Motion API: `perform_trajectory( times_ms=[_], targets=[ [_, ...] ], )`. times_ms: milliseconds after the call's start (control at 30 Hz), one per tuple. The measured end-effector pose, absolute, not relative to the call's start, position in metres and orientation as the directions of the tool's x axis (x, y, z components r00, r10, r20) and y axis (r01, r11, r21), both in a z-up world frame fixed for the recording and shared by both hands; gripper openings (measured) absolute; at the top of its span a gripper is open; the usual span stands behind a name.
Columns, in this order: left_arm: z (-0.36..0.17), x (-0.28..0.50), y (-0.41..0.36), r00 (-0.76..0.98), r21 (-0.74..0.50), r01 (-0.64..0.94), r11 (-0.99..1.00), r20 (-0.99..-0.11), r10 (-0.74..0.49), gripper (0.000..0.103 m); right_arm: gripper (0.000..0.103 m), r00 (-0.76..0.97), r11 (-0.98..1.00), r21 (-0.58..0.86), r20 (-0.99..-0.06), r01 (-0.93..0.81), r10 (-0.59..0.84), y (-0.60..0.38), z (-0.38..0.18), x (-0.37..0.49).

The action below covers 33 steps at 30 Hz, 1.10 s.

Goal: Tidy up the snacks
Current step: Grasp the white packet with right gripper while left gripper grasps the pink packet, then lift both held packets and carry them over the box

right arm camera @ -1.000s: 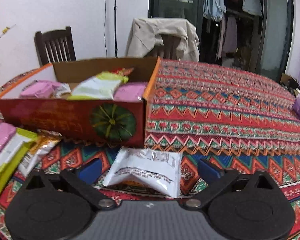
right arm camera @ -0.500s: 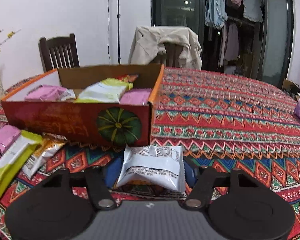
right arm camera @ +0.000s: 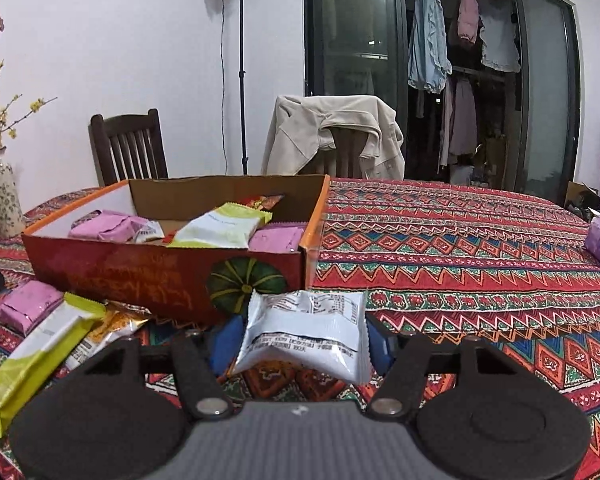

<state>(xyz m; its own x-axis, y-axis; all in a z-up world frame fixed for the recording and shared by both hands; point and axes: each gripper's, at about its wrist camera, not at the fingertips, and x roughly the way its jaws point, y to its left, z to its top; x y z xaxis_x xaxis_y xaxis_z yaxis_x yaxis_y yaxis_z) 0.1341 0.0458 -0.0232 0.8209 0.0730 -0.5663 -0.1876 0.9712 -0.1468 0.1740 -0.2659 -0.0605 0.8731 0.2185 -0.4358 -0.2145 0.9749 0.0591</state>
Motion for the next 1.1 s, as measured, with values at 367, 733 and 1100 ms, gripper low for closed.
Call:
perform_trajectory(
  times_ms=[367,733,1100],
  targets=[
    [-0.032,0.17,0.031,0.725,-0.058,-0.189,0.98,-0.681,0.099,0.103,0.064,0.885,0.97,0.086,-0.399,-0.226,0.242,-0.271,-0.057,0.168],
    [-0.049,0.194,0.016,0.676,-0.012,-0.166,0.986,-0.729,0.105,0.103,0.064,0.885,0.97,0.091,-0.398,-0.225,0.242,-0.272,-0.056,0.169],
    [-0.055,0.189,0.01,0.702,0.016,-0.164,0.986,-0.701,0.128,0.101,0.064,0.886,0.971,0.092,-0.398,-0.22,0.239,-0.271,-0.056,0.169]
  ],
)
